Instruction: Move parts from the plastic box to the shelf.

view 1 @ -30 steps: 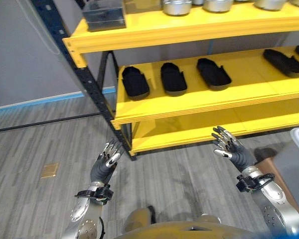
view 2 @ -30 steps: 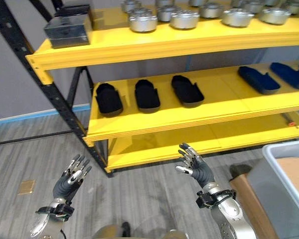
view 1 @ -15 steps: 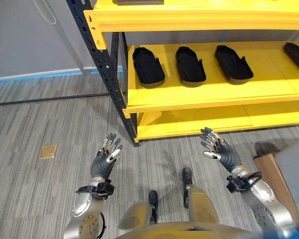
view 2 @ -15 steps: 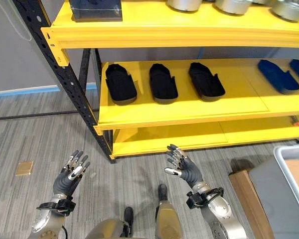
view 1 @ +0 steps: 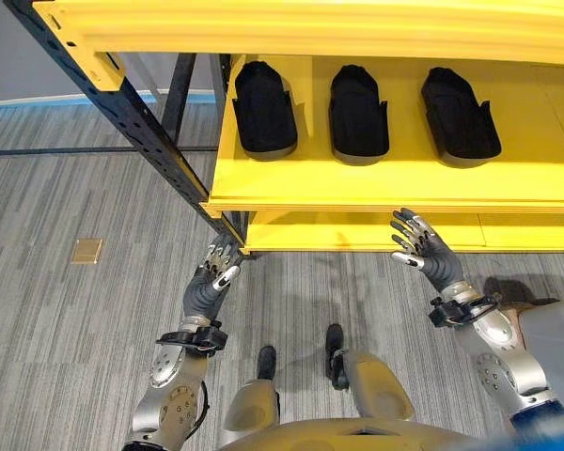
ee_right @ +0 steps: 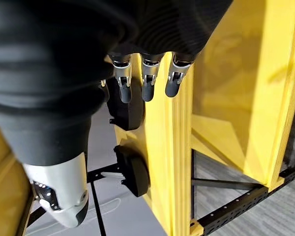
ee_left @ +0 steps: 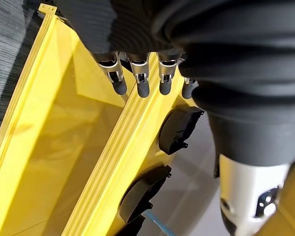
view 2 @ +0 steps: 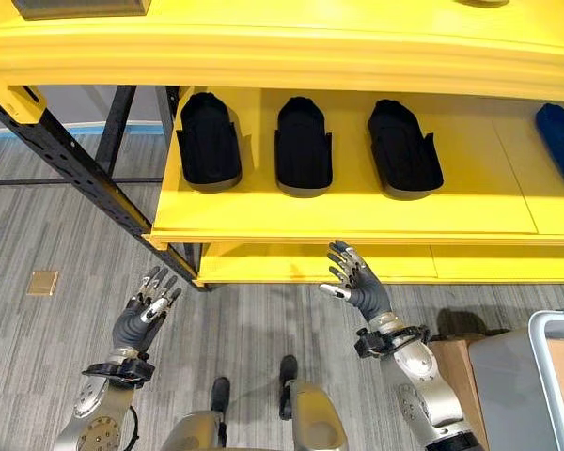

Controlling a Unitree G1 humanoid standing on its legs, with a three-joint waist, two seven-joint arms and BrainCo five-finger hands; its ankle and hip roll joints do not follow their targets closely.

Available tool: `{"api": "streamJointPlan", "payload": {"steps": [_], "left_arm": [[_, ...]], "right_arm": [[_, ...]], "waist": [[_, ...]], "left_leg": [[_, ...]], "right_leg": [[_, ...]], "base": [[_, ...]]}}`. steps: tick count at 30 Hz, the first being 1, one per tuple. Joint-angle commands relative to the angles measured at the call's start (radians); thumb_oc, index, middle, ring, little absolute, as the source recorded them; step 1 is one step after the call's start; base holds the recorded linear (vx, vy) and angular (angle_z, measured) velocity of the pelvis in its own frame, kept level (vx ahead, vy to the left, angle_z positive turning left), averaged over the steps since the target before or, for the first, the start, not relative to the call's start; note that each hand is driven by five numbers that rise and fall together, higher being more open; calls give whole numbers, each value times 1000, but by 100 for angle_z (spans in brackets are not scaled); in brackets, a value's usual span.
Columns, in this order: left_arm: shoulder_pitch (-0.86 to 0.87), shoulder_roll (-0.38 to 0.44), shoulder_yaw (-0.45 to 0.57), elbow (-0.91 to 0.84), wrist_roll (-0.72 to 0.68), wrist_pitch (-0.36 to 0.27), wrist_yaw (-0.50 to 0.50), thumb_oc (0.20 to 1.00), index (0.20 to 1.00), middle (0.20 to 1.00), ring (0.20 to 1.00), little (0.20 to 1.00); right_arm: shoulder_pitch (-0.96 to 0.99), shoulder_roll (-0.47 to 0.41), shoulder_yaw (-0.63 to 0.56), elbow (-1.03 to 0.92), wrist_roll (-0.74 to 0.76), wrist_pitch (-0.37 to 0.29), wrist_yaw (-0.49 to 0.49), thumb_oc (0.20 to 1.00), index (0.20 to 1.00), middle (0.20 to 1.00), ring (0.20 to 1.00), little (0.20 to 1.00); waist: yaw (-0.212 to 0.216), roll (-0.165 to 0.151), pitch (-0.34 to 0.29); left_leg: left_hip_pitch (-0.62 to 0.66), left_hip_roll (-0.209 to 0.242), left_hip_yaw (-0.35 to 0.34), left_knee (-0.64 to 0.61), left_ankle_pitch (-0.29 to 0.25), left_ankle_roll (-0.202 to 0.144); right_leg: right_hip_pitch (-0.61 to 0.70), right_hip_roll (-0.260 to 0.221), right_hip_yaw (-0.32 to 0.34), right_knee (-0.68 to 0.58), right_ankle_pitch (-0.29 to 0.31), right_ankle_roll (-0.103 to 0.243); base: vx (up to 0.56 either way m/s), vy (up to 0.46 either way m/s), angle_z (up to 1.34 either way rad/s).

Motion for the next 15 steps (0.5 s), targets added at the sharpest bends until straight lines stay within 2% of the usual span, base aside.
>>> {"api": "streamJointPlan", "payload": {"steps": [1,3,4,5,7,9,10,11,15], "left_arm": [[19,13,10,-93,-13,-57,-8,1000,1000,1000,1000,1000],[5,13,2,-93,-24,-58,-10,1000,1000,1000,1000,1000],[-7,16,-8,-101,-19,-56,-10,1000,1000,1000,1000,1000],[-8,16,-8,-101,-19,-56,-10,1000,1000,1000,1000,1000],[-21,22,-22,-109,-15,-56,-9,1000,1000,1000,1000,1000],[-38,30,-29,-105,-14,-61,-2,1000,1000,1000,1000,1000],[-45,39,-31,-101,-9,-68,4,1000,1000,1000,1000,1000],[-40,45,-33,-104,-21,-65,-1,1000,1000,1000,1000,1000],[-75,59,-40,-95,-4,-79,7,1000,1000,1000,1000,1000]], "right_arm": [[16,-19,-26,-45,18,-77,-5,1000,1000,1000,1000,1000],[11,-30,-30,-42,12,-83,-7,1000,1000,1000,1000,1000],[14,-25,-36,-38,15,-92,-19,1000,1000,1000,1000,1000],[13,-25,-36,-38,15,-93,-19,1000,1000,1000,1000,1000],[5,-25,-39,-31,10,-99,-36,1000,1000,1000,1000,1000],[-6,-20,-38,-24,0,-111,-54,1000,1000,1000,1000,1000],[-6,-21,-39,-24,-1,-117,-60,1000,1000,1000,1000,1000],[-2,-7,-37,-29,-4,-109,-59,1000,1000,1000,1000,1000],[-24,12,-23,-28,-9,-113,-56,1000,1000,1000,1000,1000]], "waist": [[0,9,-35],[15,-3,-17],[22,-8,-2],[20,-9,-1],[24,-6,8],[27,5,19],[30,8,23],[20,14,23],[12,7,33]], "left_leg": [[56,114,44,82,28,-48],[-37,82,14,223,83,-54],[-96,57,31,245,87,-43],[-97,56,30,246,86,-43],[-135,65,52,158,78,-37],[-179,103,64,79,150,-45],[-188,110,68,64,169,-46],[-162,112,88,69,136,-40],[-168,76,126,99,106,-28]], "right_leg": [[-45,-85,49,-7,56,130],[-17,-79,47,-49,60,111],[15,-86,31,-82,53,106],[16,-87,30,-83,53,106],[33,-100,21,-97,51,114],[41,-106,24,-93,53,123],[40,-110,28,-83,53,130],[31,-120,39,-58,52,146],[25,-155,68,-69,88,174]], "base": [[25,-96,4],[-34,-120,12],[-46,-81,29],[-12,-16,41],[17,84,43],[42,160,48],[69,277,33],[56,213,7],[0,225,-30]]}}
